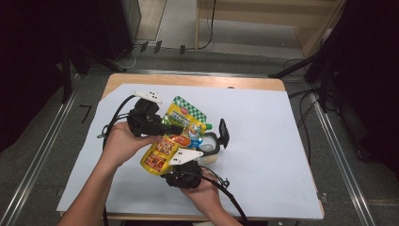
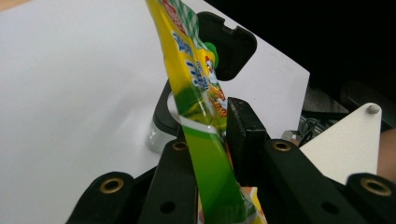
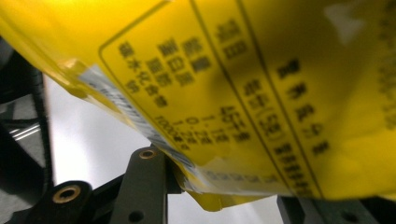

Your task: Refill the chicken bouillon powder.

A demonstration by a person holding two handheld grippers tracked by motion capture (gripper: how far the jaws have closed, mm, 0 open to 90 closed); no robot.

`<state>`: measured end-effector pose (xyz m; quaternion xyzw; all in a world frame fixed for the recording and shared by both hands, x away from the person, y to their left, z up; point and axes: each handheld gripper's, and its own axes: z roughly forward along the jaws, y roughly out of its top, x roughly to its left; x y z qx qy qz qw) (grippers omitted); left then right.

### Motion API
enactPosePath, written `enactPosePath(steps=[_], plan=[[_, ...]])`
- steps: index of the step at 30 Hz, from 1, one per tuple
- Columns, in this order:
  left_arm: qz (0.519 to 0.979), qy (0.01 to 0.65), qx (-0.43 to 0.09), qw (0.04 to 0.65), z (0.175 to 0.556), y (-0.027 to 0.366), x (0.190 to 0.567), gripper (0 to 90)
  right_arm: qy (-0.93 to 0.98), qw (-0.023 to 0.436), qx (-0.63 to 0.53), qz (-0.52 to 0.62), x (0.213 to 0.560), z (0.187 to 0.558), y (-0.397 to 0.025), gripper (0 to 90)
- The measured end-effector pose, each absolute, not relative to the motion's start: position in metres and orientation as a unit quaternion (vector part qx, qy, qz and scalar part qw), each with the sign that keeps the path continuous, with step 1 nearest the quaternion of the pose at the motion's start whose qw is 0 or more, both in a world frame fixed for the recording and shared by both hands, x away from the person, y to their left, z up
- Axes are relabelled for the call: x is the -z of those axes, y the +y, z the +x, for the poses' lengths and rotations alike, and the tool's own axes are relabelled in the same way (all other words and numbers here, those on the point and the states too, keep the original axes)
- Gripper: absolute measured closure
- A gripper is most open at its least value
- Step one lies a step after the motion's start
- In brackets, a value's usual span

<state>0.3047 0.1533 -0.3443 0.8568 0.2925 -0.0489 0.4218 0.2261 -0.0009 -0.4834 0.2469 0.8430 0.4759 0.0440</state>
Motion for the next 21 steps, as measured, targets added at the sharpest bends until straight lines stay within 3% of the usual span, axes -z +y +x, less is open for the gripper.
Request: enactPosePath(steps=[13, 21], plan=[[0.859, 0.298, 0.041, 0.414, 0.303, 0.144, 0.348, 79.4, 0.844, 0.03, -0.479, 0.238, 0.481, 0.22, -0.008, 64.2], [0.865, 0.309, 0.056, 0.391, 0.306, 0.135, 0.359, 72.3, 0.842, 0.016, -0.486, 0.232, 0.481, 0.218, -0.004, 65.4]])
